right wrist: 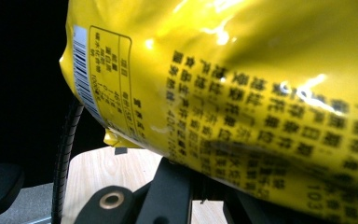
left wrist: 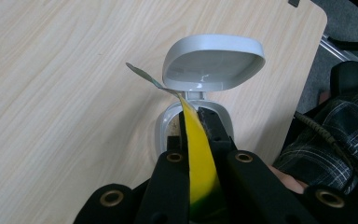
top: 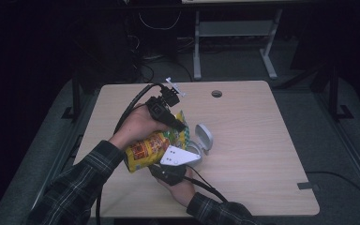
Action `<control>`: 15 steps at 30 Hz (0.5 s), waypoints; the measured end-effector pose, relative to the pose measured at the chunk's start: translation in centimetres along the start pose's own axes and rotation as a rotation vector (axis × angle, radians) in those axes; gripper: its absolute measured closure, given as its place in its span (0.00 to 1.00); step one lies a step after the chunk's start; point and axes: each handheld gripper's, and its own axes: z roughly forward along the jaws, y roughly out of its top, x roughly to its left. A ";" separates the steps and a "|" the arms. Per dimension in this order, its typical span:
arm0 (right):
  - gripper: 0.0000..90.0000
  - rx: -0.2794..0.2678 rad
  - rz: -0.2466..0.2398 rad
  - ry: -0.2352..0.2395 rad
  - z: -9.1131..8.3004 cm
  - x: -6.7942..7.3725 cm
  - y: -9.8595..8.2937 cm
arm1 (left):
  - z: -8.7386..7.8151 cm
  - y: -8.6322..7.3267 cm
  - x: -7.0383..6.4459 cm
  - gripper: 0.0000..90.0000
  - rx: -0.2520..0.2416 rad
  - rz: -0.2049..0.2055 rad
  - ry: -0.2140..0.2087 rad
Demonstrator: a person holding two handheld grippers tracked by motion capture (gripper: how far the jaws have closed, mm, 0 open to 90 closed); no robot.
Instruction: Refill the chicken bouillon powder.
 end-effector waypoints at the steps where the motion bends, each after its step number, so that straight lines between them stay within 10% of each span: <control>1: 1.00 0.000 0.000 0.000 0.0 0.0 0.0 | 0.0 0.0 0.0 1.00 0.000 0.000 0.000; 15: 1.00 -0.003 0.001 0.000 -0.1 -0.1 0.1 | 0.0 0.2 -0.1 1.00 0.005 0.002 0.002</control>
